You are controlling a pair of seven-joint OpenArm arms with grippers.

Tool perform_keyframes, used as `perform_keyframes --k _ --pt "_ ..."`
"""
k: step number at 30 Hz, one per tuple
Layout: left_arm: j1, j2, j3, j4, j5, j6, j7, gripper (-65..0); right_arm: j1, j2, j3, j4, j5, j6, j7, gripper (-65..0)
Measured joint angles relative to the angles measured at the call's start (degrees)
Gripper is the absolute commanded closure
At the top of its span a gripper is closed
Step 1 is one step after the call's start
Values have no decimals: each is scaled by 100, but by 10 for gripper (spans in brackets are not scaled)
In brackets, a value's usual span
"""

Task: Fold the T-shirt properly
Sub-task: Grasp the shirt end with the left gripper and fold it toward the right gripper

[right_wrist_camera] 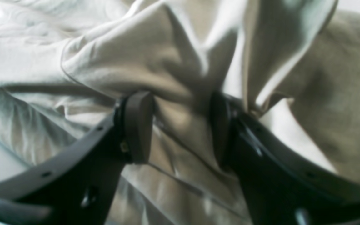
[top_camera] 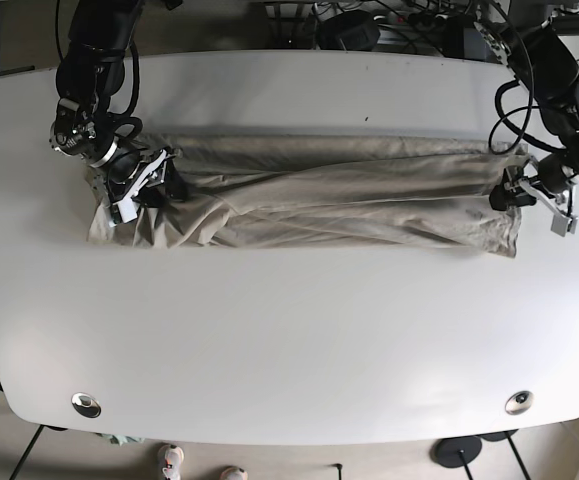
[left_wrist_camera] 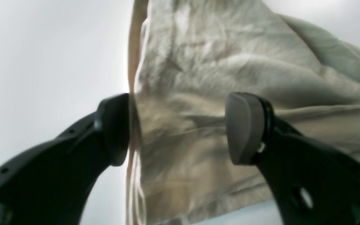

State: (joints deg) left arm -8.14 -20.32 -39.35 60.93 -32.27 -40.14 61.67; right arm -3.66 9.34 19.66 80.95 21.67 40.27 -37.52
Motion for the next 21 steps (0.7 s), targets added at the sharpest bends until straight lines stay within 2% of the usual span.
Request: perform_keyframes --k 2,4,8,11,13,15,19,21 --pt "44 74 111 4 -26 -2 -33 -183 0 -2 0 0 0 0 2 -284" --pt "68 122 155 2 -72 -2 -33 -81 0 0 0 0 15 0 0 -284" --pt "72 118 138 2 -61 -2 4 -1 0 -2 0 -2 15 -2 0 -284" --pt "92 127 138 181 -22 0 120 0 0 -2 0 -2 13 -2 0 -284" --pt "258 201 149 999 297 13 501 0 0 -15 -2 -2 17 -15 0 -284" --pt "369 260 197 1714 221 17 708 0 0 -15 -4 0 17 -15 2 -284" --pt "433 883 509 2997 286 20 1298 0 0 -17 -4 0 13 -15 2 -284" --pt "431 1401 909 3683 286 20 1580 0 0 -13 -2 0 9 -17 2 -284"
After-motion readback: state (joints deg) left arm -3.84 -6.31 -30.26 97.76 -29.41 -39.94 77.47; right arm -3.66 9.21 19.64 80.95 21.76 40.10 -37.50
